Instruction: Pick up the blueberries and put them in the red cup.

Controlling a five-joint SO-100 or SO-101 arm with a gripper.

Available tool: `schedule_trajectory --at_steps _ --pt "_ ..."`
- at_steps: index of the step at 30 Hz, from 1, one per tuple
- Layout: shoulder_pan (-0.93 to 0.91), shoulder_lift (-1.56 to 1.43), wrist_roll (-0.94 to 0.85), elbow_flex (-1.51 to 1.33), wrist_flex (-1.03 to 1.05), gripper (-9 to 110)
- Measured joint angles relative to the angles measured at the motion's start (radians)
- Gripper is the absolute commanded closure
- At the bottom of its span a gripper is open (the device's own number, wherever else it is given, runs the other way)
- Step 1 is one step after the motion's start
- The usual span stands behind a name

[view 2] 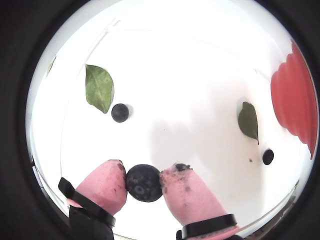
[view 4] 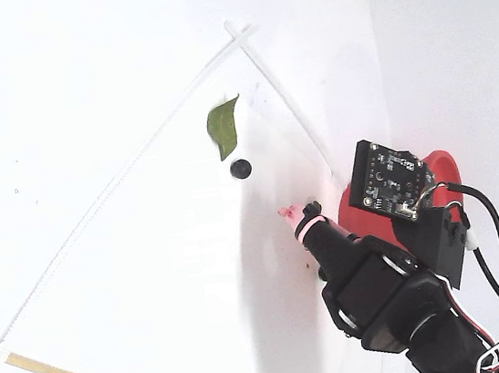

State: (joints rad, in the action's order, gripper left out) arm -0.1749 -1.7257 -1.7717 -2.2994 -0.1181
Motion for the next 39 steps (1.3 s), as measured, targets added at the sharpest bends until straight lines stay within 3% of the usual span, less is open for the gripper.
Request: schedule_trajectory --at_steps 39 --pt "-0.158 -0.149 0.037 0.063 0.080 90"
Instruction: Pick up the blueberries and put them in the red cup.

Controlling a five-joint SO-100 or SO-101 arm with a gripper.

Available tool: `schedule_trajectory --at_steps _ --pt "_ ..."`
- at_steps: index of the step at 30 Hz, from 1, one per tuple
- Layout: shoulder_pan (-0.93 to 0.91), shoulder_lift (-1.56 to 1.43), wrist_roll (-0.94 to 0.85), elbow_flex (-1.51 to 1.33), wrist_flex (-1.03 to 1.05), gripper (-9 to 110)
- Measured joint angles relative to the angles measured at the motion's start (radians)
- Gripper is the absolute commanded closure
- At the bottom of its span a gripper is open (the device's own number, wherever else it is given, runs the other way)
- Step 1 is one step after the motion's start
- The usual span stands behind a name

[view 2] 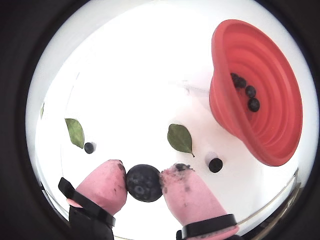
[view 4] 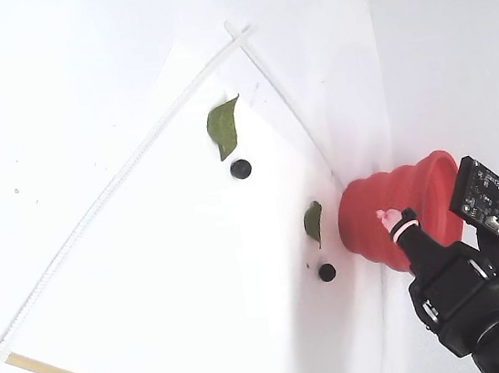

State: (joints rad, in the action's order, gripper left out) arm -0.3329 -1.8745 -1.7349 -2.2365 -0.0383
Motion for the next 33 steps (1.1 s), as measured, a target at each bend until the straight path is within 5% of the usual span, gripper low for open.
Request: schedule_trajectory --at_steps 33 --pt "-0.143 0.044 0.015 0.186 0.025 90"
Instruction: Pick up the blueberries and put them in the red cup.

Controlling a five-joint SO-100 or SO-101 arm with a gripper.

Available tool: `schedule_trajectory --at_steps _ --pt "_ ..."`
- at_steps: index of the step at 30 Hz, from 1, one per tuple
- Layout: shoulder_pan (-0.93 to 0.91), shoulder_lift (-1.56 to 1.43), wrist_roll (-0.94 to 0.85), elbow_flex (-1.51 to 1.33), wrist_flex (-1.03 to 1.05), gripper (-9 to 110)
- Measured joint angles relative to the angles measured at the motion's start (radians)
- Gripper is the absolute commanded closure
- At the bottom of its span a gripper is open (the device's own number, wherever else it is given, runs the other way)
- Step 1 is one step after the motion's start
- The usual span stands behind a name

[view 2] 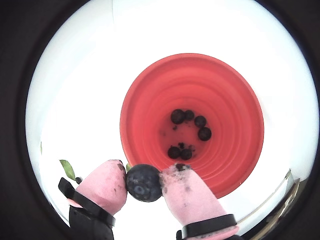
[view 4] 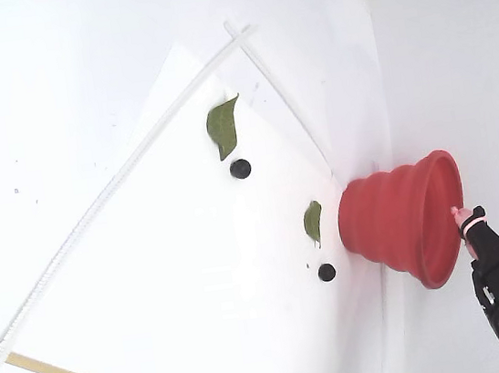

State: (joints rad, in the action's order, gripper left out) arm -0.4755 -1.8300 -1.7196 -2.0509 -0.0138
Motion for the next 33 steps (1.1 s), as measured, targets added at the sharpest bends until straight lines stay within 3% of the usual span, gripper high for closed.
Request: schedule_trajectory --at_steps 23,33 --pt "-0.051 0.103 -0.023 0.075 -0.037 85" --pt "0.008 0.101 -0.025 0.075 -0.026 85"
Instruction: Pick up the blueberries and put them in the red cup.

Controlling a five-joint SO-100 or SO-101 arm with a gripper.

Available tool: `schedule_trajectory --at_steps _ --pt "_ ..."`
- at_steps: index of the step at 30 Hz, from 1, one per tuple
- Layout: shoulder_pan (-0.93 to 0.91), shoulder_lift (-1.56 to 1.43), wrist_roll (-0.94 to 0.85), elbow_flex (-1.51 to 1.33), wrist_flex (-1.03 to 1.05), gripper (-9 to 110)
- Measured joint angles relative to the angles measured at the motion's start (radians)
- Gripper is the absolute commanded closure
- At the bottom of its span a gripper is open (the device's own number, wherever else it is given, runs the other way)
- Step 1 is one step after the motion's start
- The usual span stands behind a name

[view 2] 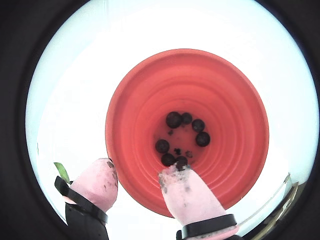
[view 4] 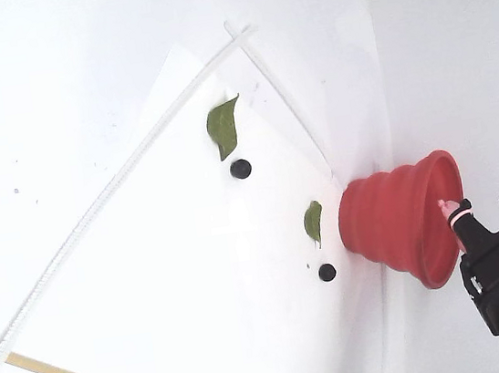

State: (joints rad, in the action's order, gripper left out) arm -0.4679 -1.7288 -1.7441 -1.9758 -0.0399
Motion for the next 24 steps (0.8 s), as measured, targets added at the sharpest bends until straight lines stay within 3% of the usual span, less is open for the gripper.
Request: schedule_trajectory --at_steps 24 --pt "0.187 -0.107 0.023 -0.072 0.124 86"
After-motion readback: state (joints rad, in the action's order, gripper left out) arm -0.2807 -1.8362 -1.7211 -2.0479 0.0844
